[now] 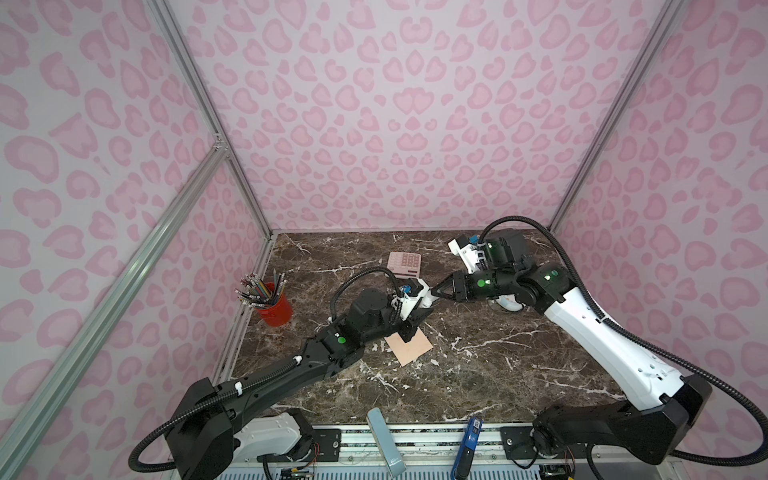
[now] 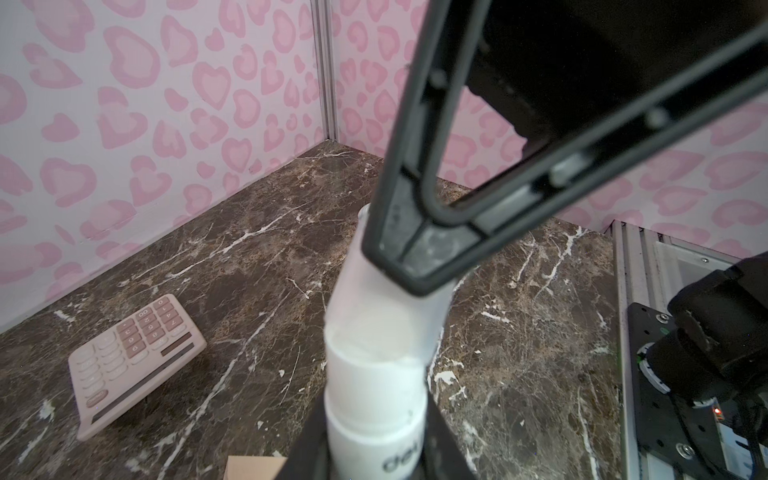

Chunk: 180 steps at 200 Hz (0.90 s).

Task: Place the letter into the envelope and seal it
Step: 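Push the cap down onto the glue stick held by the left gripper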

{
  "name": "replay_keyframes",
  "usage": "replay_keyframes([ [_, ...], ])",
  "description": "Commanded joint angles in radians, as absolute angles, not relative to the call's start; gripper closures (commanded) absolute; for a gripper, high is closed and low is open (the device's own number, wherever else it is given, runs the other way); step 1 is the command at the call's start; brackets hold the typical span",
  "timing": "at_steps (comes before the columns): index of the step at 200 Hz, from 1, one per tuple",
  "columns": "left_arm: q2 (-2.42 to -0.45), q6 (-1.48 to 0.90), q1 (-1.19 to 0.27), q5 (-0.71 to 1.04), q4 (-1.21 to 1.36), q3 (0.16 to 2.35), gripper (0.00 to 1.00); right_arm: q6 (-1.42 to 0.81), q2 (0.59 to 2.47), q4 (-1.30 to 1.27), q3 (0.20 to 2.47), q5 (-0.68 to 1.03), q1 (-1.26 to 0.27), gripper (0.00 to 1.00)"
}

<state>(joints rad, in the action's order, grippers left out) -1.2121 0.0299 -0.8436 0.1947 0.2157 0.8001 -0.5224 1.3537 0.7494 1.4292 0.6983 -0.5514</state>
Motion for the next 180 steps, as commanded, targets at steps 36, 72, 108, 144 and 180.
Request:
replay_keyframes([
  [36,-1.201,0.075,-0.856,0.226,0.272,0.820,0.96,-0.504,1.385,0.770,1.453,0.693,-0.568,0.80],
  [72,-1.195,0.078,-0.859,0.221,0.270,0.822,0.96,-0.499,1.397,0.784,1.457,0.680,-0.581,0.80],
  [108,-1.187,0.077,-0.861,0.218,0.272,0.821,0.96,-0.492,1.406,0.796,1.466,0.666,-0.596,0.80],
  [144,-1.184,0.084,-0.866,0.213,0.264,0.822,0.96,-0.478,1.425,0.825,1.477,0.656,-0.605,0.80],
  [180,-1.178,0.093,-0.868,0.206,0.255,0.822,0.96,-0.465,1.448,0.853,1.523,0.653,-0.613,0.80],
])
